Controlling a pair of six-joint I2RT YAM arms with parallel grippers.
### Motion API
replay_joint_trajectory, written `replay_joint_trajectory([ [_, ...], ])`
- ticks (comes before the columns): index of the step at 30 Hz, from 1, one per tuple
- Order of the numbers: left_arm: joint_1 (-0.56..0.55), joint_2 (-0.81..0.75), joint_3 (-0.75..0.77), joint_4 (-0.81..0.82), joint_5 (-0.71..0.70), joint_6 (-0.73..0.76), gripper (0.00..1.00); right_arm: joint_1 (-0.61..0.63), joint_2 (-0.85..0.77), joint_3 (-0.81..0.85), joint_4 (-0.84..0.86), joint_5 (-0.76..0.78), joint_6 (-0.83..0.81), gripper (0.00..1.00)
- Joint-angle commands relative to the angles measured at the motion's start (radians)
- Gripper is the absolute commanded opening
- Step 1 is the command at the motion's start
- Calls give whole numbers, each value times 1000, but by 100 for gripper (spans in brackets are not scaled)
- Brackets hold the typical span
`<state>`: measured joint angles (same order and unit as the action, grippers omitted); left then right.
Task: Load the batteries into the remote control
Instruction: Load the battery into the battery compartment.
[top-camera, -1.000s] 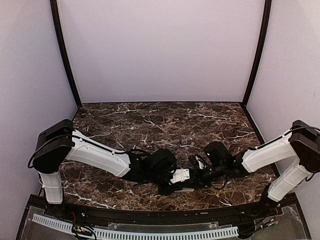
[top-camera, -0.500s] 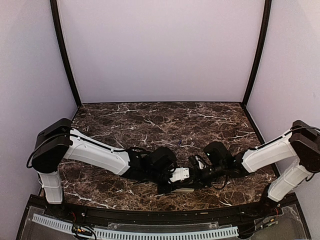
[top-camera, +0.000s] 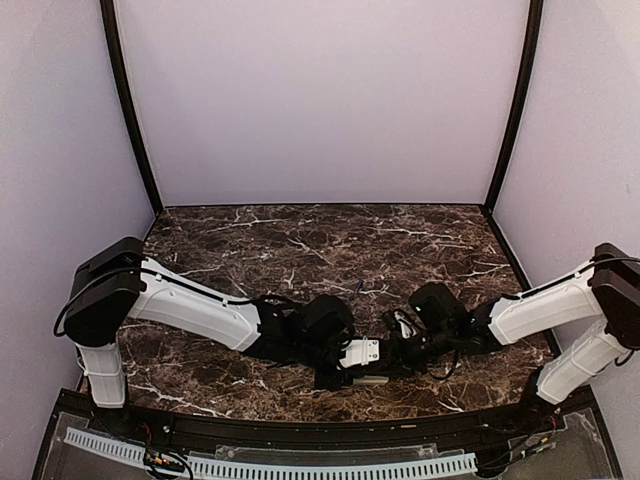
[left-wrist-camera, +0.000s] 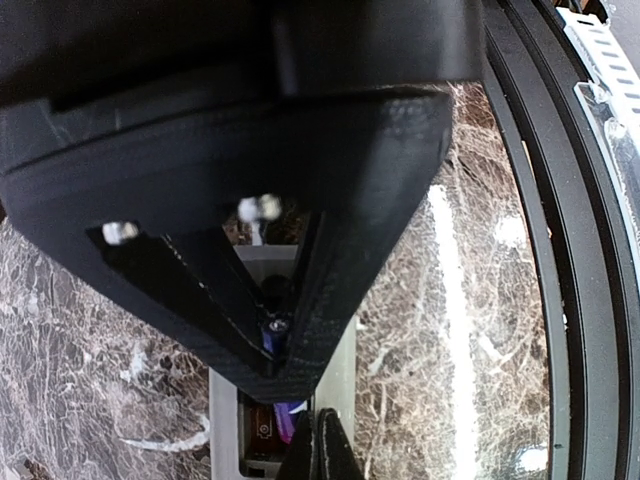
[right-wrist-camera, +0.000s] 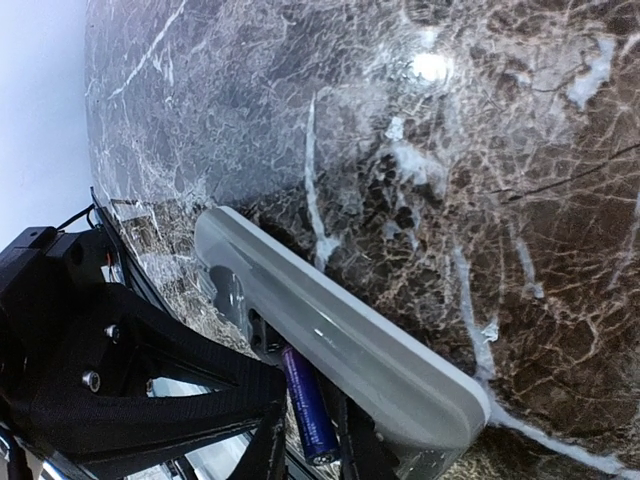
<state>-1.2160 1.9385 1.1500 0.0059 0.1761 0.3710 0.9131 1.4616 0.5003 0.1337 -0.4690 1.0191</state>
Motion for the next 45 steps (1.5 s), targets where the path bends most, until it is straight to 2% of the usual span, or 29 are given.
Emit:
replay_joint_trajectory([
  [1,-4,21,-24,-81,3,19,0,10,-32,28,-66,36,-23,18],
  [10,-4,18,-27,-78,2,17,0,10,-62,64,-129,54,-42,22],
  [15,-4,17,-27,-76,3,17,0,10,-91,65,-190,68,-44,13],
  [35,1,-30,60,-116,33,-14,3,10,-13,48,-112,51,-39,5],
  [37,1,-39,65,-122,34,-10,5,10,-12,49,-112,53,-41,5],
  [42,6,-68,66,-118,43,-3,17,10,2,54,-108,55,-41,4],
  [45,13,-81,49,-81,44,-5,18,10,10,51,-102,57,-41,3],
])
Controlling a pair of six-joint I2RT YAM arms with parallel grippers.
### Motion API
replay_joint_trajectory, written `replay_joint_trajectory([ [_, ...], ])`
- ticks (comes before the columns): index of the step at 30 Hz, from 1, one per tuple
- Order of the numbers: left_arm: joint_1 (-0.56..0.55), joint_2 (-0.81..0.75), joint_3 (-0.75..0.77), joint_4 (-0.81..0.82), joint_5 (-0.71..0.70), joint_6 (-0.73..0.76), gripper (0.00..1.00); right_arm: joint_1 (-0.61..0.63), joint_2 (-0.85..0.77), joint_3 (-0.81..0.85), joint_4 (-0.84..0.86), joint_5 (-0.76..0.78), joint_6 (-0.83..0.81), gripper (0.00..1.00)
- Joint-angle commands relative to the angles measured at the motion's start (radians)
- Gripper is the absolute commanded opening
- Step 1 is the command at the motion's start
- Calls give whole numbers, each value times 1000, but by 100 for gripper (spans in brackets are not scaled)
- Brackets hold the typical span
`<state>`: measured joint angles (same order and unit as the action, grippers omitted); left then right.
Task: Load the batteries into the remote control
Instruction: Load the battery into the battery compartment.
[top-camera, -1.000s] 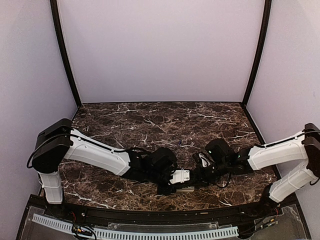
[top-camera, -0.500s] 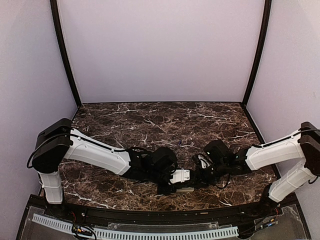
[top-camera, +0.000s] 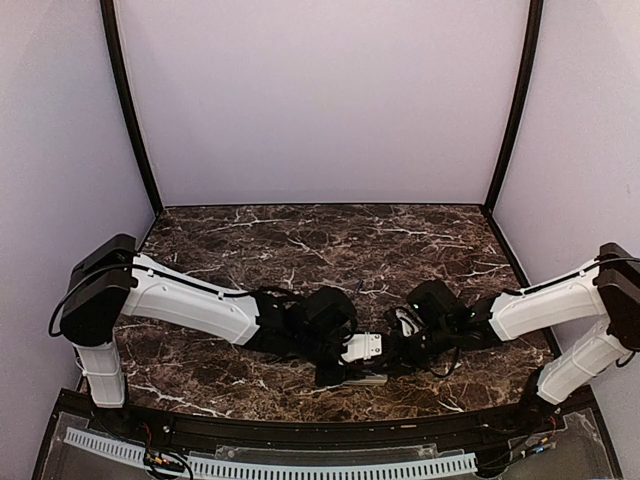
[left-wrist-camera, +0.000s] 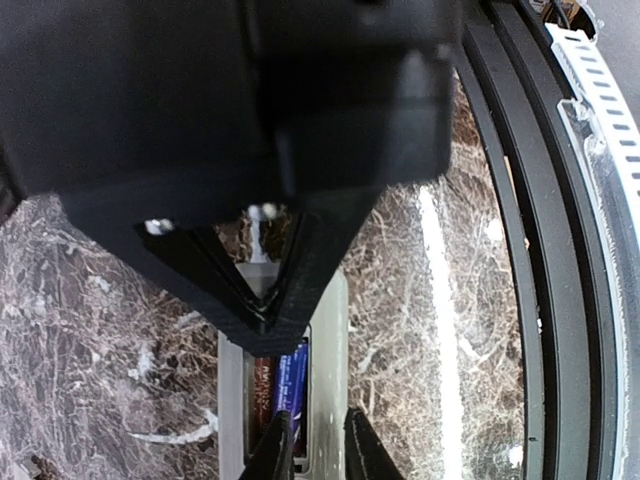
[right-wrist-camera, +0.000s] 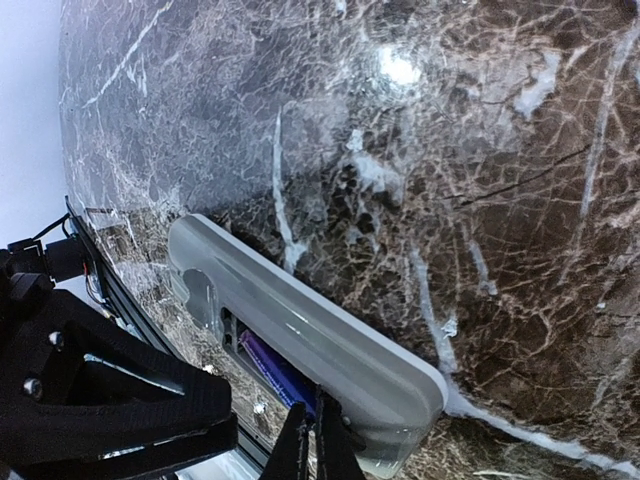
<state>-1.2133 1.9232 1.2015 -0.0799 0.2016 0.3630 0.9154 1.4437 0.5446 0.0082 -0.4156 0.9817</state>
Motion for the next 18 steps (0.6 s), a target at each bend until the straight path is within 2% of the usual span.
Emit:
replay_joint_trajectory([
  [1,13,-65,-5,8,15,0,18,8,31,6,25,3,-3,3],
  [8,23,-23,-9,50,-13,1,16,8,53,11,29,-1,-10,1],
  [18,23,7,-29,77,9,11,18,11,58,49,-78,42,-59,0],
])
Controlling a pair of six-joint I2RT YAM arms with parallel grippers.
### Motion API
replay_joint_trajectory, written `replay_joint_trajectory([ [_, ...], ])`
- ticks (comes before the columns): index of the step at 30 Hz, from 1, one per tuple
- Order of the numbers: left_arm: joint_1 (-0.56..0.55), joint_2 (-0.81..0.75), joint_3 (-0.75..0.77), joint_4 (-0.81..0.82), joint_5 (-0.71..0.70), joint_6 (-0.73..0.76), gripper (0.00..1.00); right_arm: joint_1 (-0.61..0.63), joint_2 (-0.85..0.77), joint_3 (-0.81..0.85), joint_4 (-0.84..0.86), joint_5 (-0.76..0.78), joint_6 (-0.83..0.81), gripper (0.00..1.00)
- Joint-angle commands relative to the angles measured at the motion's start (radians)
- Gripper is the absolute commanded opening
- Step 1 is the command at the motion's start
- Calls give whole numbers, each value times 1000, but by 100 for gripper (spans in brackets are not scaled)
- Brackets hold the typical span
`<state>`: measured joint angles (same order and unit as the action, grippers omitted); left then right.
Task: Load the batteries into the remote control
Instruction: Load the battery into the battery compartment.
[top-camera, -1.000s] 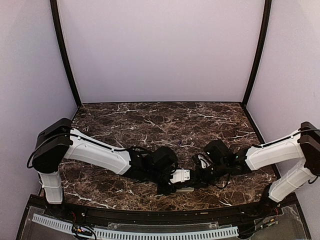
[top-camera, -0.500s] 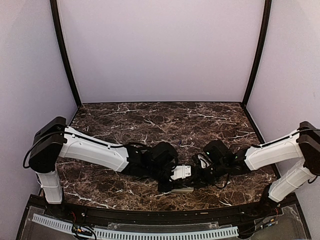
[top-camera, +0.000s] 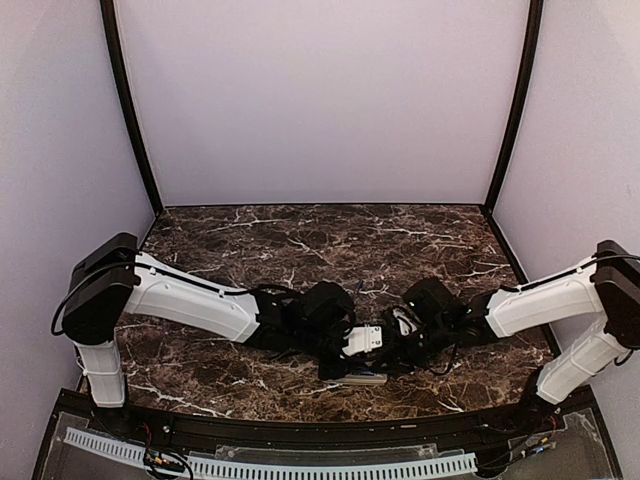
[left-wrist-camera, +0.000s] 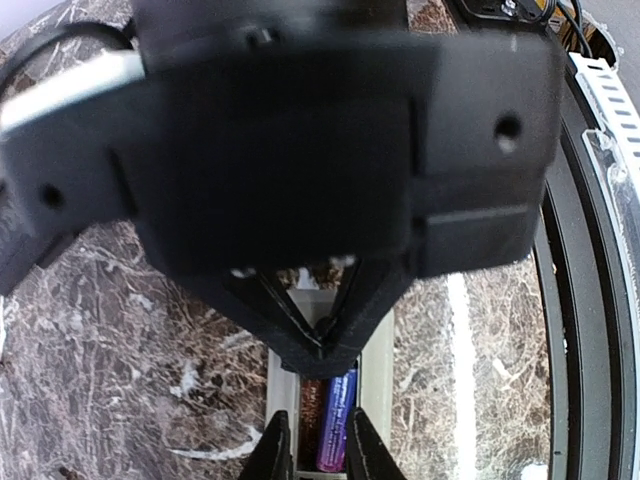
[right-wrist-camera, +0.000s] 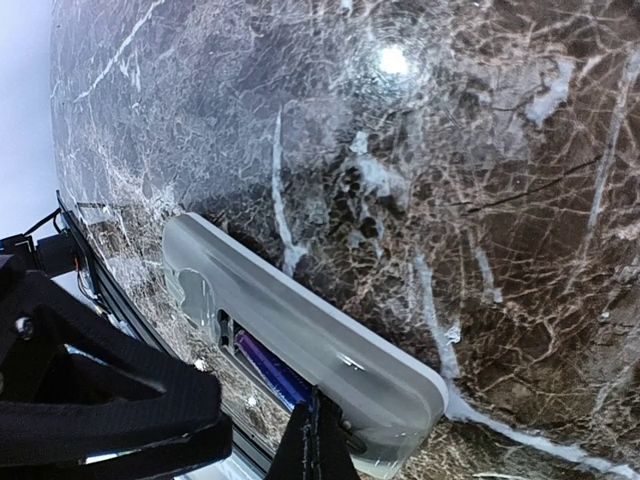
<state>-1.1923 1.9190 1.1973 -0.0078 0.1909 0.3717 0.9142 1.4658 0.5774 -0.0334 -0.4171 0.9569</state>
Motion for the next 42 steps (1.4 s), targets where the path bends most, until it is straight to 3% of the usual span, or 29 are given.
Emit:
replay_joint_trajectory([
  [1,1,16,-28,5,23,-1,18,12,37,19,-42,48,-37,0],
  [11,-6,36,-50,35,19,18,18,21,71,50,-65,58,-66,0],
  [26,-15,48,-52,-34,26,58,13,21,-24,94,-114,73,-76,5],
  [42,5,-23,34,-64,56,-44,12,-51,-159,155,-226,108,-145,6],
])
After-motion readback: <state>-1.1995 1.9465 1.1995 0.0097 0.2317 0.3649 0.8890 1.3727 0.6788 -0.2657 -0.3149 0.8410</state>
